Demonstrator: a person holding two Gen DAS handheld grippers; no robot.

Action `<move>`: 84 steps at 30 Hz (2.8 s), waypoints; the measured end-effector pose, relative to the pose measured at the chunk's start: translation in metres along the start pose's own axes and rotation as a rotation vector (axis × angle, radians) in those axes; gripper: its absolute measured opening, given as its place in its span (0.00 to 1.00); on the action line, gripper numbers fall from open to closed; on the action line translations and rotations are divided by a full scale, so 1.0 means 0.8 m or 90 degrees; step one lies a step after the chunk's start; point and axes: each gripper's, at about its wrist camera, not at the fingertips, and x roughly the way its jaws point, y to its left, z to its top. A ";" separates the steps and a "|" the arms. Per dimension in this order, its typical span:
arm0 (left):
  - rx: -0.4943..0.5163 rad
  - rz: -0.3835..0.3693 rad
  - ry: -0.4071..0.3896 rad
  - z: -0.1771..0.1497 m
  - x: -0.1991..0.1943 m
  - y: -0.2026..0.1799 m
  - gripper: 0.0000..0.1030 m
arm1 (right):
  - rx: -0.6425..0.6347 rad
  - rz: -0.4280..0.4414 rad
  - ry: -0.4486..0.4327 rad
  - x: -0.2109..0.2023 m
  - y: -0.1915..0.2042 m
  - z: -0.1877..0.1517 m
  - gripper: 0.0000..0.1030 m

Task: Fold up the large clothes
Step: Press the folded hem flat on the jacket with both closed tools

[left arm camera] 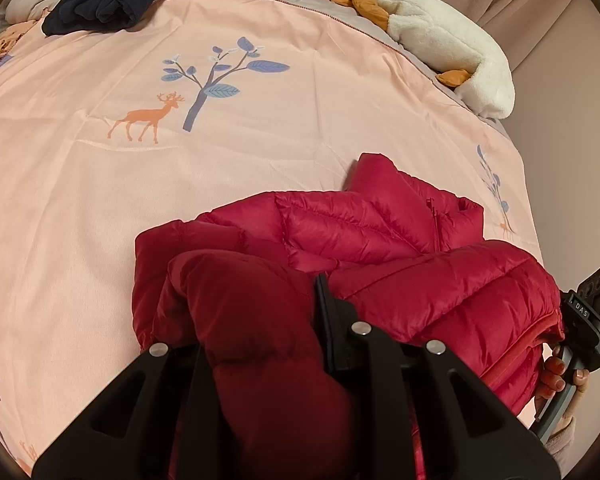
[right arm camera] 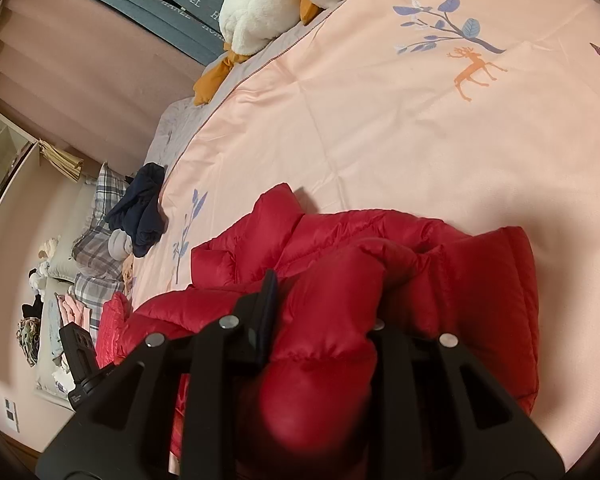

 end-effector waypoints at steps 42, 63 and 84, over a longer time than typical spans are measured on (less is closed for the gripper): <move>-0.032 -0.002 -0.002 0.001 -0.013 0.001 0.24 | -0.004 0.003 -0.003 -0.012 0.013 -0.002 0.52; -0.029 0.008 -0.016 0.000 -0.027 -0.002 0.27 | 0.001 -0.001 -0.005 -0.018 0.012 0.000 0.56; -0.014 0.026 -0.028 -0.004 -0.040 -0.014 0.38 | 0.000 -0.001 -0.004 -0.019 0.011 0.000 0.60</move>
